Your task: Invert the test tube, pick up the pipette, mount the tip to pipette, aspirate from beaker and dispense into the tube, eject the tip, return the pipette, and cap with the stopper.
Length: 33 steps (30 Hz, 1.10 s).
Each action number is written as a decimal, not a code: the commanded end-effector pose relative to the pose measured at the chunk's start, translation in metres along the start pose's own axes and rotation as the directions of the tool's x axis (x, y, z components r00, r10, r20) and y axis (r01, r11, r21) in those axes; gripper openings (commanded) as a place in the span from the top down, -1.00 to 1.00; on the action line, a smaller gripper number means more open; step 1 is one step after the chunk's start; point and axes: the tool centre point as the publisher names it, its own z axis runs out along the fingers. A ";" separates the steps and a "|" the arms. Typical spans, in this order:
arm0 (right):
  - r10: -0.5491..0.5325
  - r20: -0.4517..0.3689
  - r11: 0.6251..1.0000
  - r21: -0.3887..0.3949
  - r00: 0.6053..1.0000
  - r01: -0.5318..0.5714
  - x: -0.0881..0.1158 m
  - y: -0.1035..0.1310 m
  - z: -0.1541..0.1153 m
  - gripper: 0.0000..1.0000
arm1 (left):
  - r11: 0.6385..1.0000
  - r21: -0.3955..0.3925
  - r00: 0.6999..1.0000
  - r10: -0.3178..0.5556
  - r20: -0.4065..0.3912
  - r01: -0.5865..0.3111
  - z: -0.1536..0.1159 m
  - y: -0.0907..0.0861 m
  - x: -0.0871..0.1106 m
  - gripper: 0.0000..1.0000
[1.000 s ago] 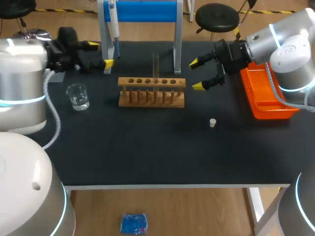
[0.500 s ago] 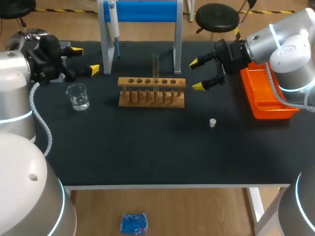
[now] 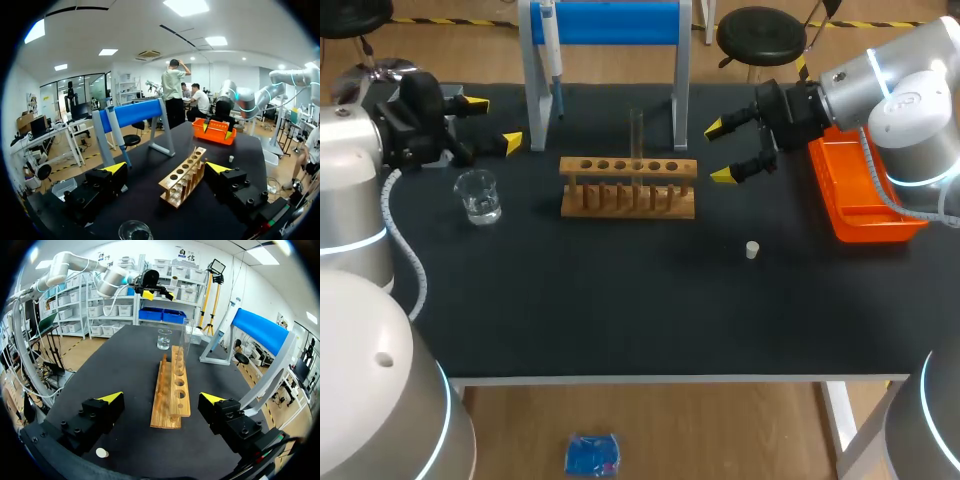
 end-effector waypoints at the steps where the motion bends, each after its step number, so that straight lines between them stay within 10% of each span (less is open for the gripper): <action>1: 0.001 -0.003 1.000 0.004 1.000 -0.001 0.000 0.001 -0.001 -1.00 | 1.000 0.003 1.000 0.000 0.006 0.000 0.001 0.000 0.001 -1.00; 33: 0.001 -0.003 1.000 0.004 1.000 -0.001 0.000 0.001 -0.001 -1.00 | 0.976 -0.069 0.923 -0.171 0.344 0.207 -0.060 0.087 -0.169 -1.00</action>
